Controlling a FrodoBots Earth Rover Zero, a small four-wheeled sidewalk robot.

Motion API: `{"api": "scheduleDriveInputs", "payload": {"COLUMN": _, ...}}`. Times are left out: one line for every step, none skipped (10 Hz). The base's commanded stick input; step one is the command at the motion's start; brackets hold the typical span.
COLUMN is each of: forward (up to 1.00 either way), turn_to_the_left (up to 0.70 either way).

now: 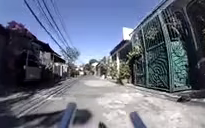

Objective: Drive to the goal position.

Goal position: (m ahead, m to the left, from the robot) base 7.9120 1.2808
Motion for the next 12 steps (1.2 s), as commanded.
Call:
{"api": "scheduleDriveInputs", "payload": {"forward": 1.0, "turn_to_the_left": 0.14}}
{"api": "scheduleDriveInputs", "payload": {"forward": 1.0, "turn_to_the_left": 0.05}}
{"api": "scheduleDriveInputs", "payload": {"forward": 1.0, "turn_to_the_left": 0.02}}
{"api": "scheduleDriveInputs", "payload": {"forward": 1.0, "turn_to_the_left": 0.05}}
{"api": "scheduleDriveInputs", "payload": {"forward": 1.0, "turn_to_the_left": 0.05}}
{"api": "scheduleDriveInputs", "payload": {"forward": 1.0, "turn_to_the_left": -0.36}}
{"api": "scheduleDriveInputs", "payload": {"forward": 1.0, "turn_to_the_left": -0.4}}
{"api": "scheduleDriveInputs", "payload": {"forward": 1.0, "turn_to_the_left": -0.4}}
{"api": "scheduleDriveInputs", "payload": {"forward": 1.0, "turn_to_the_left": -0.36}}
{"api": "scheduleDriveInputs", "payload": {"forward": 1.0, "turn_to_the_left": -0.04}}
{"api": "scheduleDriveInputs", "payload": {"forward": 1.0, "turn_to_the_left": 0.12}}
{"api": "scheduleDriveInputs", "payload": {"forward": 1.0, "turn_to_the_left": 0.17}}
